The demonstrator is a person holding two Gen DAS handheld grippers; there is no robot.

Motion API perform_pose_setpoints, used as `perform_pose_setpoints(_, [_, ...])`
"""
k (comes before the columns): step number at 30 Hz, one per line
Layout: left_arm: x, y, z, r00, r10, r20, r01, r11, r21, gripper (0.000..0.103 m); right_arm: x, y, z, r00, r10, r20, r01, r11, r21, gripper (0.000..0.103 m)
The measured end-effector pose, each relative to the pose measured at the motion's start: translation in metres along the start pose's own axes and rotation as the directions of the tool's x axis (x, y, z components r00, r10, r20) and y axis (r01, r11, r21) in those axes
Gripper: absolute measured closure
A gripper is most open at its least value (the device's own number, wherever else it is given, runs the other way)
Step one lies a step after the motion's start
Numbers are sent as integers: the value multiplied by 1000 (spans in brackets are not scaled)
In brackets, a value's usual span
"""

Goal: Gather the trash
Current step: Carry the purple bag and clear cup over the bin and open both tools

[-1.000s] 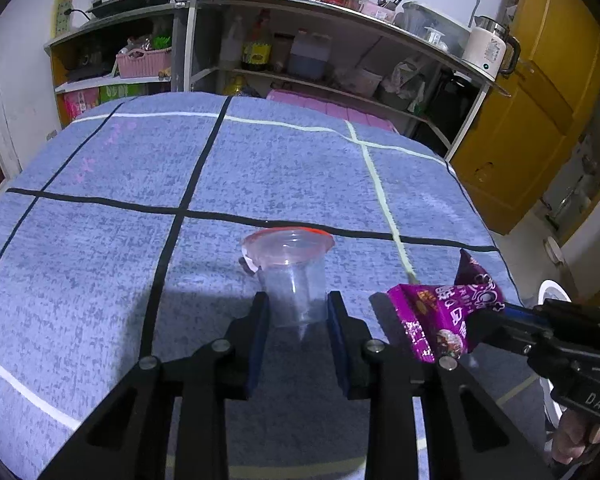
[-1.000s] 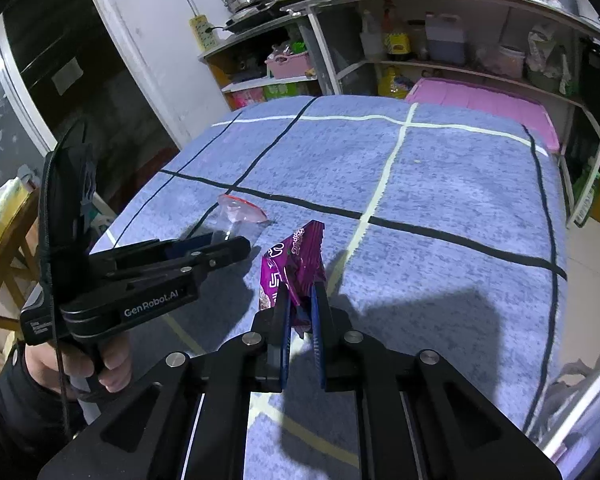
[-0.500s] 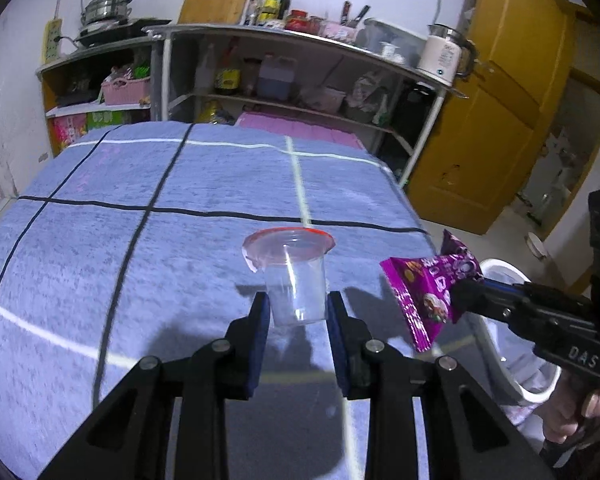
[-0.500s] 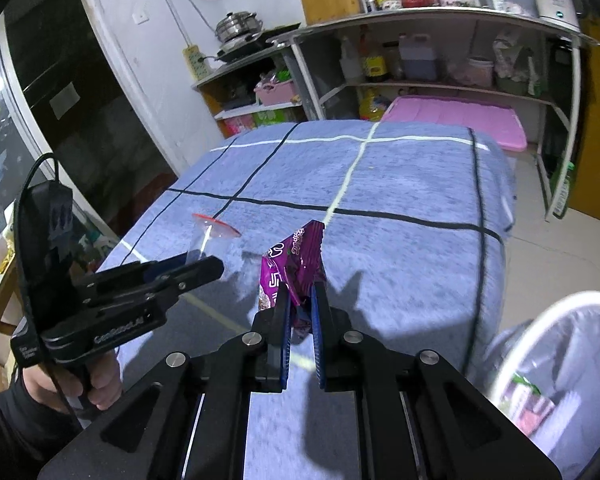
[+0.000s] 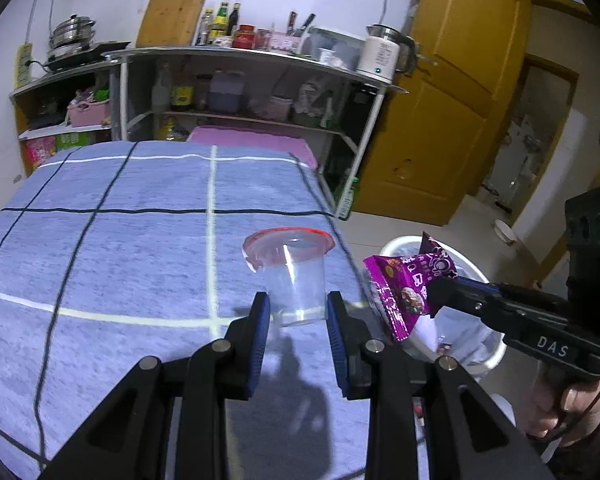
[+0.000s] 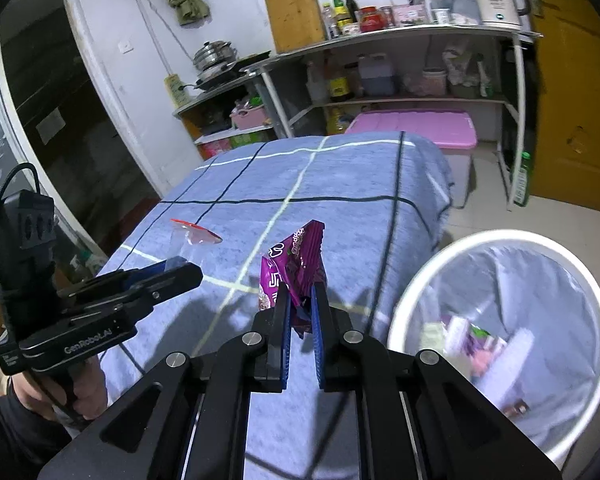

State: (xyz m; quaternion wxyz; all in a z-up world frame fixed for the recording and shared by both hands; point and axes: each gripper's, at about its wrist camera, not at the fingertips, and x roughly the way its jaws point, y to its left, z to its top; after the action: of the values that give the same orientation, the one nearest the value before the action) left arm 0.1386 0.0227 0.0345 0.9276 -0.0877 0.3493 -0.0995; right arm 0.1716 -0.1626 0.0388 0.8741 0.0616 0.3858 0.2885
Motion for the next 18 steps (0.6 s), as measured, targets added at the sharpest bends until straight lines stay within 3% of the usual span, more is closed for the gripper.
perform_pose_setpoints(18, [17, -75, -13, 993, -105, -52, 109, 991, 80, 73, -55, -57, -38, 995, -95, 39, 89, 989, 118, 93])
